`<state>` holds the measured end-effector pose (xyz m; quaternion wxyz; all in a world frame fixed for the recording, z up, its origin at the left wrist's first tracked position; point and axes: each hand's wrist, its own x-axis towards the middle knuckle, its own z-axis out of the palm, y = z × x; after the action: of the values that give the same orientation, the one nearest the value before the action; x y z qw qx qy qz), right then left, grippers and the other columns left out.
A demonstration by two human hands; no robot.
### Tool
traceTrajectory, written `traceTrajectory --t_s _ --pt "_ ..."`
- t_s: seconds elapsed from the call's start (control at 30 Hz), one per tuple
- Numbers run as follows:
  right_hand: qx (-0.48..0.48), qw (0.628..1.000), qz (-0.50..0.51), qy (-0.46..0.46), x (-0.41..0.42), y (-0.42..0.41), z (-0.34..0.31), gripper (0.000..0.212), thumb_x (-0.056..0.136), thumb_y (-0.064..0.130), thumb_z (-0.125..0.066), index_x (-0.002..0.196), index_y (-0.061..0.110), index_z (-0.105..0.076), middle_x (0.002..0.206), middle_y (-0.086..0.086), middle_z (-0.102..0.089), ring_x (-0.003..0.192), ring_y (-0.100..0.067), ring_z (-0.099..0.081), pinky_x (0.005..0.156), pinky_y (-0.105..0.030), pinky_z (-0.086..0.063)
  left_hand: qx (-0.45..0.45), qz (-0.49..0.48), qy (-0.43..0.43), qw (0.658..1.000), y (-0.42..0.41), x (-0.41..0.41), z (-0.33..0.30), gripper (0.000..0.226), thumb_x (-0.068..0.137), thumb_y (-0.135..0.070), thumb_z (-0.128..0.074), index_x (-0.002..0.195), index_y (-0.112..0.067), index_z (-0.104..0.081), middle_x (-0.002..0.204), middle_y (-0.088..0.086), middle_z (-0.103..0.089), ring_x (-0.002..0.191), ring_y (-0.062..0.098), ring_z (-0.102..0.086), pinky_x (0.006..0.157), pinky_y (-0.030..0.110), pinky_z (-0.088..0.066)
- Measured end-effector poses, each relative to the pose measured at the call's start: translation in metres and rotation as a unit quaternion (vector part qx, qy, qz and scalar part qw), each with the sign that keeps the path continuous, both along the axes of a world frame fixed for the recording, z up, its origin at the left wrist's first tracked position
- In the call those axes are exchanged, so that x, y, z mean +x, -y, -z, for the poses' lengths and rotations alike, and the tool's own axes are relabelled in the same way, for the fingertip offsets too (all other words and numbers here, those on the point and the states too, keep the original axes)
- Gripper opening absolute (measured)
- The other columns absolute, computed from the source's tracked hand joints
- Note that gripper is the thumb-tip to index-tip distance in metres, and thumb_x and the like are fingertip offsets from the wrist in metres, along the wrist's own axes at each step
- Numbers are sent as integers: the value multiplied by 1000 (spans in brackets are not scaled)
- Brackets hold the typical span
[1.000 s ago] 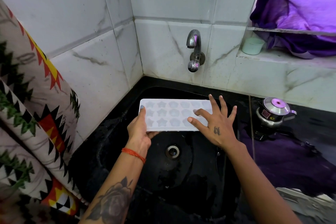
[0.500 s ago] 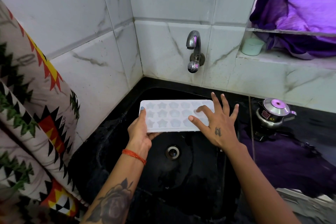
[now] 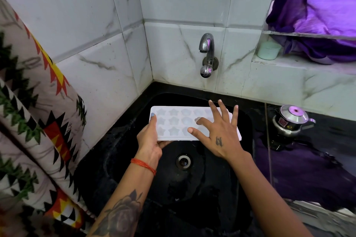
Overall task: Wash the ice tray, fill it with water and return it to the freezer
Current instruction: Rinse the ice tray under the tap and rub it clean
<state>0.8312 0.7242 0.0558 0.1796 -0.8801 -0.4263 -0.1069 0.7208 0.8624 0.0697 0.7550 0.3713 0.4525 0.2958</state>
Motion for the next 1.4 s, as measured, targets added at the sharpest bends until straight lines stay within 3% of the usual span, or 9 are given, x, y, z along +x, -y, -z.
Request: traceTrajectory --t_s 0.17,0.5,0.87,1.03,1.2,1.4 --pt "-13 1000 19 16 0 1 2 78 75 84 -4 102 41 -63 158 -9 -19 147 -29 3 108 -59 21 -4 1 0 1000 1 -1 1 25 90 -39 -61 88 -15 -64 83 7 -70 73 24 -69 59 38 -57" --pt "-27 999 10 -29 0 2 0 79 70 86 -5 112 45 -58 160 -4 -7 146 -25 14 106 -58 25 -2 3 -3 1000 1 0 0 25 90 -39 -60 87 -14 -64 83 7 -70 72 23 -68 61 38 -57" --pt "-21 999 34 13 -1 3 1 74 74 85 -8 105 43 -61 159 -6 -12 147 -28 9 106 -61 22 -4 4 -4 1000 0 -1 3 26 90 -40 -61 91 -14 -65 85 7 -71 74 23 -69 59 37 -58" --pt "-14 999 24 -23 0 4 0 78 70 87 -9 113 47 -59 160 -2 -7 146 -25 14 105 -57 27 -7 4 -3 1000 1 -1 2 26 90 -40 -61 91 -14 -65 85 7 -71 75 24 -69 60 37 -57" --pt "3 999 10 -49 2 4 -1 74 68 88 -15 109 47 -61 160 0 -8 146 -23 15 102 -52 31 -6 3 -4 1000 0 1 3 27 89 -40 -62 92 -14 -65 86 7 -71 75 24 -69 59 36 -57" --pt "-1 999 15 -31 3 5 0 75 69 88 -11 103 44 -61 160 -2 -9 146 -25 13 103 -54 29 -5 7 -3 1000 1 2 2 25 90 -40 -61 89 -15 -65 84 7 -70 75 24 -69 61 38 -57"
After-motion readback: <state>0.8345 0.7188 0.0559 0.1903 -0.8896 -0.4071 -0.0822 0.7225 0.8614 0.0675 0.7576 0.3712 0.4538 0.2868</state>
